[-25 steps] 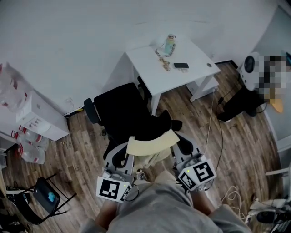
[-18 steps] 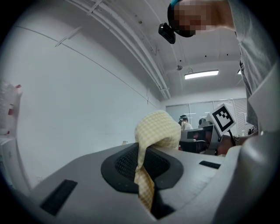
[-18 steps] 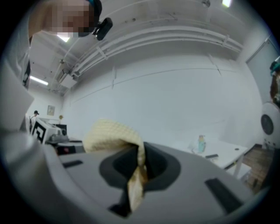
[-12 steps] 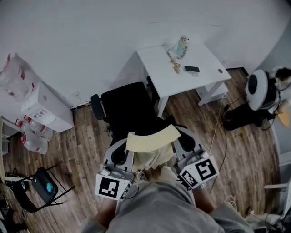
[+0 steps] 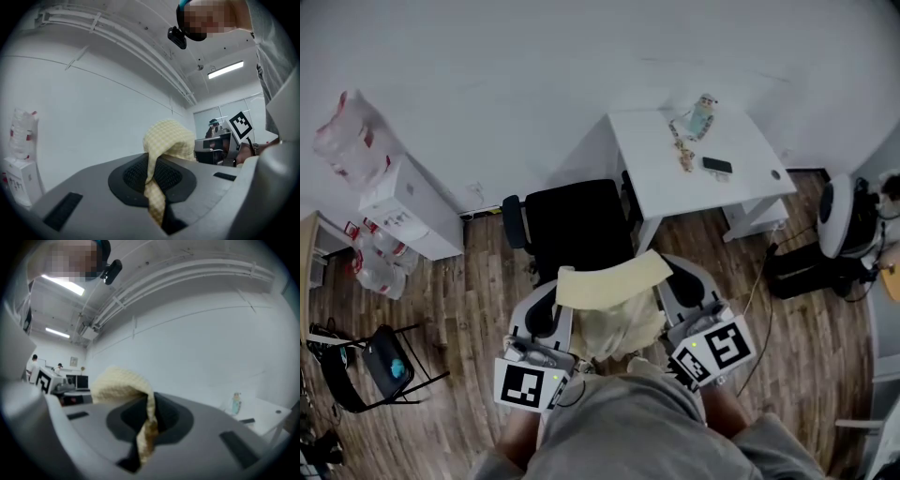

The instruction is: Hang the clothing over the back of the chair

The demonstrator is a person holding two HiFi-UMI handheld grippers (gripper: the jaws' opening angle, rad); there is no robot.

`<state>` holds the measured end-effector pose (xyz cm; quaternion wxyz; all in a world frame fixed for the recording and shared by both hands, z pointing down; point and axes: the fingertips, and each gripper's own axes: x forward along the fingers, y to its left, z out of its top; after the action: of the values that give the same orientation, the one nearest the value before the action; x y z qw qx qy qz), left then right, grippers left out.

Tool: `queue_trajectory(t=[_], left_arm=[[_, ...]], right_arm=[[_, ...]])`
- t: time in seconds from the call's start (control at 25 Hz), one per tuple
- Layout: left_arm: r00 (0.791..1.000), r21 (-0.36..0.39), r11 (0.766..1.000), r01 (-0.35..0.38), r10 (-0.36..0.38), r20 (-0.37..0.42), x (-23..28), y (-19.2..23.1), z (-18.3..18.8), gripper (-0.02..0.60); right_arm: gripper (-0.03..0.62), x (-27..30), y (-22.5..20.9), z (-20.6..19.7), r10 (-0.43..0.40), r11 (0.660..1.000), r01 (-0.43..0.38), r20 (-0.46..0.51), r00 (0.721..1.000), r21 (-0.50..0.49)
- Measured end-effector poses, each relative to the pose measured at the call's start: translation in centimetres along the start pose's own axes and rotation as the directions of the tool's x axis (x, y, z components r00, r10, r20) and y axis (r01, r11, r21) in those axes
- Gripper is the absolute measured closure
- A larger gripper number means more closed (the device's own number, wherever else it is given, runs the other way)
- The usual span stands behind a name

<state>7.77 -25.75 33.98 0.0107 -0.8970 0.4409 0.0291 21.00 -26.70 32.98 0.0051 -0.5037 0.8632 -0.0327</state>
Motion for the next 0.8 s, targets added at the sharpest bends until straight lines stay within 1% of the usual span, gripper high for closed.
queue_trajectory(t=[0.2, 0.4, 0.8], left_arm=[[0.999, 0.008, 0.999, -0.038, 0.038, 0.008, 0.8, 0.8, 1.6, 0.552], [0.997, 0.057, 0.996, -0.062, 0.059, 0.044, 1.8, 1.6, 3.8, 0.552], [0.992, 0.101, 0.991, -0.088, 0.078, 0.102, 3.8, 3.0, 7.1, 0.552]], right_arm=[[0.553, 1.4, -0.4, 2.0, 0.046, 0.998, -0.045, 0.03, 0.998, -0.042], [0.553, 2.8, -0.7, 4.4, 0.087, 0.993, -0.081, 0.071, 0.994, -0.086], [0.553, 5.3, -1.5, 8.1, 0.138, 0.982, -0.118, 0.129, 0.982, -0.15]])
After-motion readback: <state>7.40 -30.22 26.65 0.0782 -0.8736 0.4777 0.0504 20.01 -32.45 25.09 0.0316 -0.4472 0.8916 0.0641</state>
